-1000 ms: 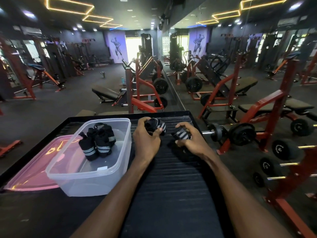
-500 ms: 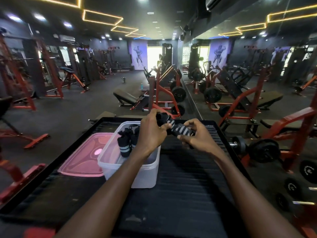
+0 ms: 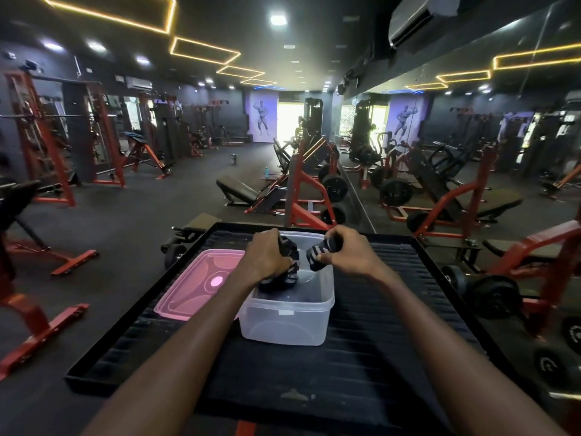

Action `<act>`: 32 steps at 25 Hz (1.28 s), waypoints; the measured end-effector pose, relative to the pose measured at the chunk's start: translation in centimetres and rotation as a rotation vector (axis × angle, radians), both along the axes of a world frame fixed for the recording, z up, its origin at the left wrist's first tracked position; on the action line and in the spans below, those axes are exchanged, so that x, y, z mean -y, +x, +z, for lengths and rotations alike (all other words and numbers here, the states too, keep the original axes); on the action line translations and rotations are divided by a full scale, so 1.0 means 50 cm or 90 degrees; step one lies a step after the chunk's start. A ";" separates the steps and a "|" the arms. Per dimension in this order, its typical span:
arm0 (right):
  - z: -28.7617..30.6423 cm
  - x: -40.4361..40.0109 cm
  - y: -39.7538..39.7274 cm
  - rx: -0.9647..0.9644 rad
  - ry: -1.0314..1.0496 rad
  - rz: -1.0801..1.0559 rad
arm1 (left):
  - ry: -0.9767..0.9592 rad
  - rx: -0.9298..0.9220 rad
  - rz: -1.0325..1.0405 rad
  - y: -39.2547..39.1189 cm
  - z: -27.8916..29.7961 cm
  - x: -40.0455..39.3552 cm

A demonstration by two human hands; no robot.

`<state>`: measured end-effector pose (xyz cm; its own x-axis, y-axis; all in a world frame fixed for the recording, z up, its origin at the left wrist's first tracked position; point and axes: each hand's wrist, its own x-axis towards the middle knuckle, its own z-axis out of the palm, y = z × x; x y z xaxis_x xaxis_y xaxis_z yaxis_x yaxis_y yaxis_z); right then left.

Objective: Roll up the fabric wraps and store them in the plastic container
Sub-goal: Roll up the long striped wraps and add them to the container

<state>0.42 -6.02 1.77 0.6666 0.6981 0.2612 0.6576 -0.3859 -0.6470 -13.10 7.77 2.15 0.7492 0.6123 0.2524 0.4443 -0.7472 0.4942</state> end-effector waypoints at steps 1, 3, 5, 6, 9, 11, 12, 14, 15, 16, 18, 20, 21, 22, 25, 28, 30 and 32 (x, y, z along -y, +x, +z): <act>0.002 -0.008 -0.008 -0.004 -0.009 -0.003 | 0.025 -0.035 -0.005 -0.007 -0.004 -0.006; 0.003 -0.022 -0.023 0.003 -0.033 -0.001 | 0.064 -0.098 -0.002 -0.018 -0.016 -0.017; 0.001 -0.036 -0.038 0.020 -0.054 0.010 | 0.101 -0.163 0.008 -0.023 -0.032 -0.031; -0.002 -0.043 -0.045 0.028 -0.064 0.014 | 0.129 -0.186 0.008 -0.023 -0.039 -0.037; -0.012 -0.065 -0.063 0.054 -0.103 0.028 | 0.208 -0.217 0.007 -0.024 -0.055 -0.044; -0.015 -0.079 -0.078 0.046 -0.131 0.048 | 0.266 -0.232 0.018 -0.023 -0.065 -0.045; -0.017 -0.086 -0.086 0.049 -0.146 0.053 | 0.294 -0.235 0.026 -0.024 -0.069 -0.047; -0.031 -0.108 -0.096 0.077 -0.183 0.051 | 0.338 -0.234 0.041 -0.023 -0.077 -0.051; -0.039 -0.121 -0.099 0.086 -0.209 0.047 | 0.353 -0.234 0.048 -0.022 -0.079 -0.052; -0.048 -0.133 -0.101 0.094 -0.234 0.039 | 0.359 -0.235 0.052 -0.020 -0.080 -0.052; -0.065 -0.157 -0.101 0.112 -0.270 0.017 | 0.350 -0.233 0.050 -0.020 -0.076 -0.053; -0.076 -0.172 -0.104 0.110 -0.277 0.000 | 0.329 -0.221 0.035 -0.023 -0.068 -0.059; -0.079 -0.176 -0.106 0.111 -0.274 -0.007 | 0.315 -0.205 0.028 -0.026 -0.064 -0.062; -0.083 -0.179 -0.108 0.111 -0.274 -0.015 | 0.295 -0.184 0.026 -0.030 -0.059 -0.065; -0.095 -0.184 -0.110 0.111 -0.275 -0.037 | 0.212 -0.093 0.049 -0.046 -0.042 -0.072; -0.097 -0.183 -0.117 0.098 -0.258 -0.046 | 0.109 0.011 0.056 -0.072 -0.038 -0.096; -0.091 -0.179 -0.121 0.084 -0.245 -0.042 | 0.035 0.071 0.059 -0.091 -0.051 -0.120; -0.080 -0.173 -0.127 0.086 -0.230 -0.043 | -0.007 0.072 0.076 -0.111 -0.074 -0.141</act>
